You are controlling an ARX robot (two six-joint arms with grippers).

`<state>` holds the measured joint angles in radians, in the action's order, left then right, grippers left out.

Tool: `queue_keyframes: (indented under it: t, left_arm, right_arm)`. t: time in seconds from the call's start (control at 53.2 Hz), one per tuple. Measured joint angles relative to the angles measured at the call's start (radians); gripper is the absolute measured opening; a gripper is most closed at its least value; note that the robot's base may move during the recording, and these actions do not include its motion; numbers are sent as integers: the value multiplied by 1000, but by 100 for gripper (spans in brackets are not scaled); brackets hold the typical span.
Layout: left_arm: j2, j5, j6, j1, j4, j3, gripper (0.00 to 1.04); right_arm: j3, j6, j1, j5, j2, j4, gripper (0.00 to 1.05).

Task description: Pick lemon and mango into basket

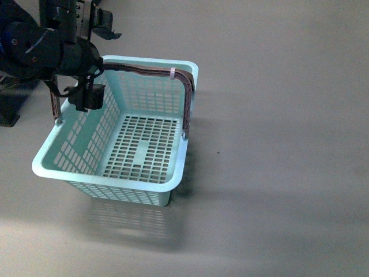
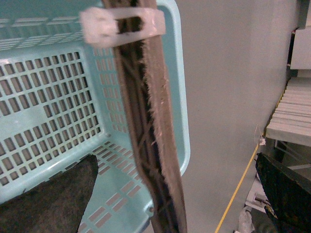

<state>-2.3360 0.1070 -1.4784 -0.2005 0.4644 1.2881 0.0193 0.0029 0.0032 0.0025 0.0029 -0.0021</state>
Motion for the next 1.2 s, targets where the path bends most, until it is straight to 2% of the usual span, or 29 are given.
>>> queue_keyframes:
  t: [0.094, 0.225, 0.376, 0.47, 0.545, 0.582, 0.808, 1.052, 1.202]
  left_arm:
    - [-65, 0, 0, -3, -56, 99, 97]
    - [-106, -5, -1, -9, -76, 159, 79]
    - [-108, -9, -19, -19, -82, 181, 47]
    - [-109, -11, -38, -23, -137, 189, 25]
    - [-109, -10, -48, -26, -165, 201, 11]
    - [-110, -10, -74, -27, -174, 206, 7]
    - [-93, -14, -91, -34, -180, 197, 6]
    - [110, -33, -155, -25, -135, -24, 6]
    - [411, -42, -182, 6, -122, -234, 6]
  right_arm:
    - [0, 0, 0, 0, 0, 0, 96]
    - [0, 0, 0, 0, 0, 0, 96]
    - [0, 0, 0, 0, 0, 0, 96]
    - [0, 0, 0, 0, 0, 0, 96]
    - [0, 0, 0, 0, 0, 0, 96]
    - [0, 0, 0, 0, 0, 0, 96]
    - [0, 0, 0, 0, 0, 0, 96]
    - [0, 0, 0, 0, 0, 0, 96]
    - [0, 0, 0, 0, 0, 0, 96]
